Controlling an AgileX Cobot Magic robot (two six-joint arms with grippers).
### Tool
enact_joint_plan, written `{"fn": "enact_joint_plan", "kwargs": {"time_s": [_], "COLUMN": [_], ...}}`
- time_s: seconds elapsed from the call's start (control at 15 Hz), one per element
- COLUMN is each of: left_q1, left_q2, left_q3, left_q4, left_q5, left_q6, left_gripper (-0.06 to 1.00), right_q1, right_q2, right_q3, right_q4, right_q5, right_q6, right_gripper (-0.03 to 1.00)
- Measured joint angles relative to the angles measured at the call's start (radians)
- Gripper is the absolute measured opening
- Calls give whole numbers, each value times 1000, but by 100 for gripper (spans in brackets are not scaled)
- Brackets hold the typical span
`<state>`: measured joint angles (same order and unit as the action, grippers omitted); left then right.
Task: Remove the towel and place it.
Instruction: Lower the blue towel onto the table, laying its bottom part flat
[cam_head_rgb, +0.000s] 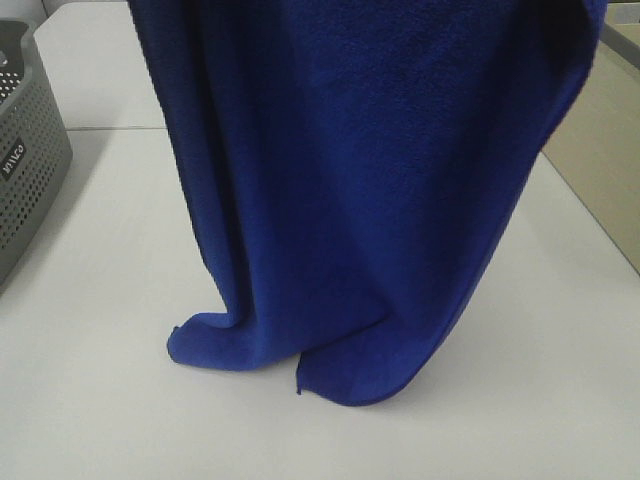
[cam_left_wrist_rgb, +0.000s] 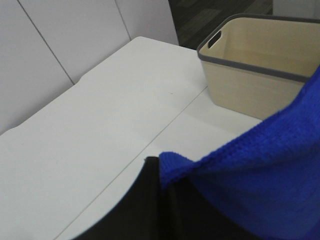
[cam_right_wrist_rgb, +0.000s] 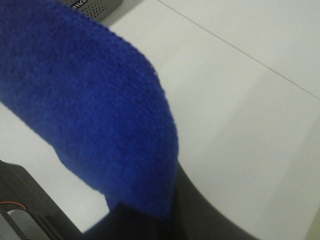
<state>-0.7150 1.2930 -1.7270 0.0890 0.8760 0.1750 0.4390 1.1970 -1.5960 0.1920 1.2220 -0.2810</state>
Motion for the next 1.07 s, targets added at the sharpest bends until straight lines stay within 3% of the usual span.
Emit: {"fn": "enact_joint_plan", "kwargs": {"time_s": [0.33, 0.53, 0.67, 0.87, 1.07], "left_q1": [1, -14, -58, -159, -249], "left_q2": [152, 159, 114, 85, 83], "left_q3": [-1, -31, -81, -161, -268], "left_q4": [302, 309, 291, 279, 283], "left_q5": [-24, 0, 91, 217, 338], "left_q6": [-61, -75, -75, -75, -80], "left_gripper": [0, 0, 0, 0, 0], "right_q1": [0, 0, 0, 0, 0], "right_q2": [138, 141, 127, 72, 3], "right_q3": [-15, -108, -160, -171, -171], "right_q4": [-161, -135, -82, 57, 102], "right_q5": [-181, -98, -18, 0, 0], "right_q6": [-13, -14, -14, -14, -14], "right_gripper": [2, 2, 2, 2, 2]}}
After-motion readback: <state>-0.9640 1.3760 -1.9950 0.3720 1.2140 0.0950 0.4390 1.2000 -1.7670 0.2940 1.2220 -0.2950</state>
